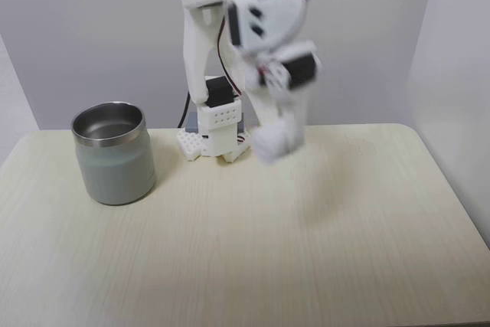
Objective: Grasp a dressing and put it in the cup.
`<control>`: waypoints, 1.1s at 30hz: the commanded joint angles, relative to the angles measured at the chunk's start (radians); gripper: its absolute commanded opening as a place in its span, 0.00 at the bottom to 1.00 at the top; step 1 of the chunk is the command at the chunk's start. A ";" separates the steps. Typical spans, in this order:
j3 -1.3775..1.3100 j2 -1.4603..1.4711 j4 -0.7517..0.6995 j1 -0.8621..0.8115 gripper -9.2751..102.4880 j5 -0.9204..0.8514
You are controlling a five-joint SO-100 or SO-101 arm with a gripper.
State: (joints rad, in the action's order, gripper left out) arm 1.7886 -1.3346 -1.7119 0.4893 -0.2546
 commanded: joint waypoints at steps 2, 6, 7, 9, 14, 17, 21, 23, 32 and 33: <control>0.133 0.060 -0.075 -0.121 0.08 0.015; 0.163 0.104 -0.094 -0.311 0.08 0.034; 0.167 0.117 -0.095 -0.371 0.08 0.038; 0.170 0.144 -0.097 -0.497 0.08 0.043; 0.169 0.199 -0.109 -0.833 0.08 0.026; 0.127 0.235 -0.114 -1.003 0.08 -0.015; 0.040 0.287 -0.115 -1.200 0.08 -0.103; -0.008 0.307 -0.115 -1.285 0.08 -0.167; -0.325 0.436 -0.048 -1.445 0.08 -0.367; -0.364 0.453 -0.029 -1.447 0.08 -0.373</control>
State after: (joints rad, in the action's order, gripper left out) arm 1.5018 -0.9357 -1.7779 -0.9419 -0.6059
